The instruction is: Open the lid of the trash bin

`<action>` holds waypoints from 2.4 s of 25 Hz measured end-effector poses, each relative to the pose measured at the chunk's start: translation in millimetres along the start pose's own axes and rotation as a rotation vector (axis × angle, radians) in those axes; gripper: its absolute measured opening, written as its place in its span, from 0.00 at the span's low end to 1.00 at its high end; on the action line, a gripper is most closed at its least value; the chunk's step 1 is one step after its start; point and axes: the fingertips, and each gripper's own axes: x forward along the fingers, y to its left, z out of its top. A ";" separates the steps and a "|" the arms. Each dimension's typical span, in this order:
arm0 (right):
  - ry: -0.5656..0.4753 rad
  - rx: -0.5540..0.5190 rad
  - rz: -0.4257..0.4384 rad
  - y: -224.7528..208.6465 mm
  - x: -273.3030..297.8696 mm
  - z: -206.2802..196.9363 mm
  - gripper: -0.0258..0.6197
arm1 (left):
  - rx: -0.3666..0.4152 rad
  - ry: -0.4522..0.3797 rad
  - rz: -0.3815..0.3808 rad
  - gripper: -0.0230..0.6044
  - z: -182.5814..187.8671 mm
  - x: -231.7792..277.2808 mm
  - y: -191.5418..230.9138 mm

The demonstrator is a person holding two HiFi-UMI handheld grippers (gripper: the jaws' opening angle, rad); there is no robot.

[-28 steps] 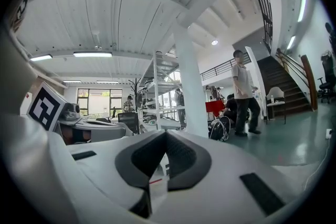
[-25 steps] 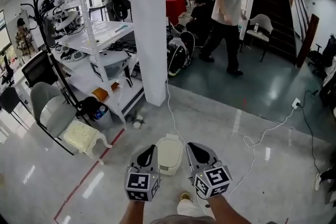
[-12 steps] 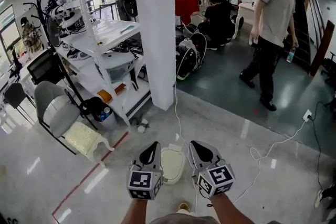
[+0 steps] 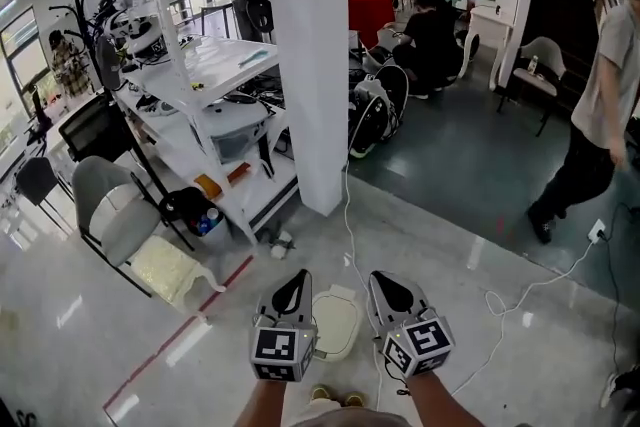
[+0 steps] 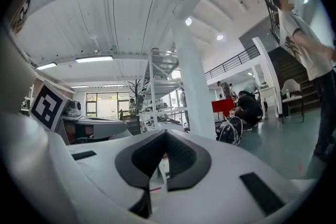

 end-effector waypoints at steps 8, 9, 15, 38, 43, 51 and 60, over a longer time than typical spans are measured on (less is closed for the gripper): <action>0.030 -0.001 -0.005 -0.6 10.7 -13.3 0.09 | -0.006 0.038 0.014 0.05 -19.5 10.9 10.4; 0.037 0.001 -0.003 -0.1 12.6 -16.5 0.09 | -0.010 0.042 0.009 0.05 -21.6 12.7 10.5; 0.056 0.011 0.019 4.2 17.8 -35.4 0.09 | -0.036 0.061 -0.005 0.05 -42.5 18.3 7.6; 0.192 0.082 -0.020 -6.8 18.3 -222.8 0.09 | -0.102 0.251 -0.053 0.05 -245.6 6.9 -8.2; 0.217 0.095 -0.024 -7.6 14.1 -251.5 0.09 | -0.084 0.253 -0.056 0.05 -273.9 9.5 -7.0; 0.243 0.103 -0.018 -3.7 14.8 -265.5 0.09 | -0.145 0.331 -0.034 0.05 -307.0 41.8 17.1; 0.266 0.133 -0.010 -0.4 13.7 -276.3 0.09 | -0.174 0.593 -0.050 0.05 -422.3 95.6 39.3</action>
